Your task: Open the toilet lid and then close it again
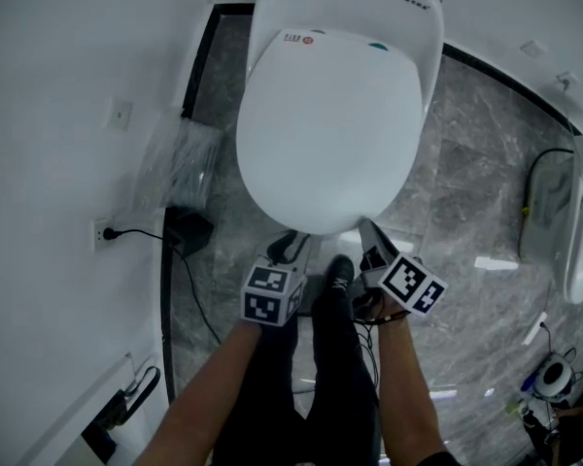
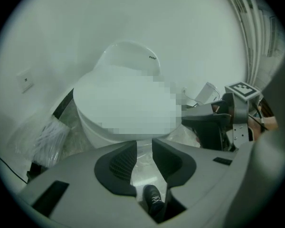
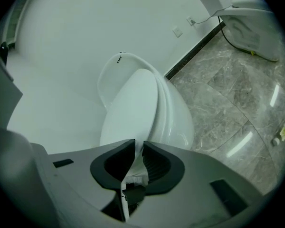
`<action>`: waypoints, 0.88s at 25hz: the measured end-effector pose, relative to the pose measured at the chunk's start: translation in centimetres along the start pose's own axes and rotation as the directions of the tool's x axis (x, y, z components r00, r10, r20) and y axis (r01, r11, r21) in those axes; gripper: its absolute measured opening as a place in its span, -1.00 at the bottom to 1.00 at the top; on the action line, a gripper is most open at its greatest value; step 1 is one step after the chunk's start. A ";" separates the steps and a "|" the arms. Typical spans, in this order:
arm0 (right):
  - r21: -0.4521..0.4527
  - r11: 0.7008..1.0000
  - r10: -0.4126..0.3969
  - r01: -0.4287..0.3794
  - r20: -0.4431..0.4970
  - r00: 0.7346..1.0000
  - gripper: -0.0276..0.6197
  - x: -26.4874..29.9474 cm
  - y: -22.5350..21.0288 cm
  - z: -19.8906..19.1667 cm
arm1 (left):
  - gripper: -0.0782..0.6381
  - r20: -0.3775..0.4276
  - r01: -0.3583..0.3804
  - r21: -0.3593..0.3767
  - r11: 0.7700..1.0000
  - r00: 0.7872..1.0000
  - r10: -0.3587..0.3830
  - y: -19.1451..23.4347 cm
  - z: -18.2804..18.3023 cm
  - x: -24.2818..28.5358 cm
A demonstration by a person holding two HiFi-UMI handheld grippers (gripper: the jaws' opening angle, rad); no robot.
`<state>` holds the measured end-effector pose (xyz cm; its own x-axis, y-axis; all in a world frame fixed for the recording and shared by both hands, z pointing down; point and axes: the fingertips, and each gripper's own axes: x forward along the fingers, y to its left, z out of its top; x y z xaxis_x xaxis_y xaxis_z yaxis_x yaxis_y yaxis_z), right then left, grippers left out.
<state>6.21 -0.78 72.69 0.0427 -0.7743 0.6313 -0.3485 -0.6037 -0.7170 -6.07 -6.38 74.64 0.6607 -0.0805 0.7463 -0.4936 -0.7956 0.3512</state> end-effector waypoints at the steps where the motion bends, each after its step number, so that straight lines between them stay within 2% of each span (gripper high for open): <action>1: 0.000 1.000 0.005 -0.005 0.000 1.000 -0.72 -0.2 0.2 0.0 | -0.47 0.000 -0.001 0.003 1.000 1.000 0.001 0.0 0.1 0.0; 6: -0.005 1.000 0.025 -0.025 0.001 1.000 -0.72 -0.8 1.0 0.4 | -0.51 0.032 -0.010 0.042 0.999 0.999 0.008 -0.4 1.1 -0.5; 10: -0.027 0.999 0.031 -0.031 -0.005 1.000 -0.72 -1.3 1.7 0.8 | -0.64 0.052 -0.025 0.087 0.996 0.998 0.021 -1.2 2.1 -1.3; 18: -0.045 0.997 0.061 -0.061 -0.004 0.998 -0.71 -2.7 3.7 2.3 | -0.65 0.107 -0.035 0.137 0.990 0.994 0.021 -2.4 4.8 -3.4; 22: -0.092 0.992 0.084 -0.085 -0.011 0.996 -0.71 -3.6 5.2 3.3 | -0.66 0.141 -0.047 0.163 0.986 0.990 0.024 -2.9 6.8 -4.6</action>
<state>7.36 -1.75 65.76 0.0026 -0.8200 0.5723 -0.4353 -0.5162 -0.7376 -3.82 -7.75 66.34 0.7217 -0.1839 0.6673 -0.4259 -0.8779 0.2188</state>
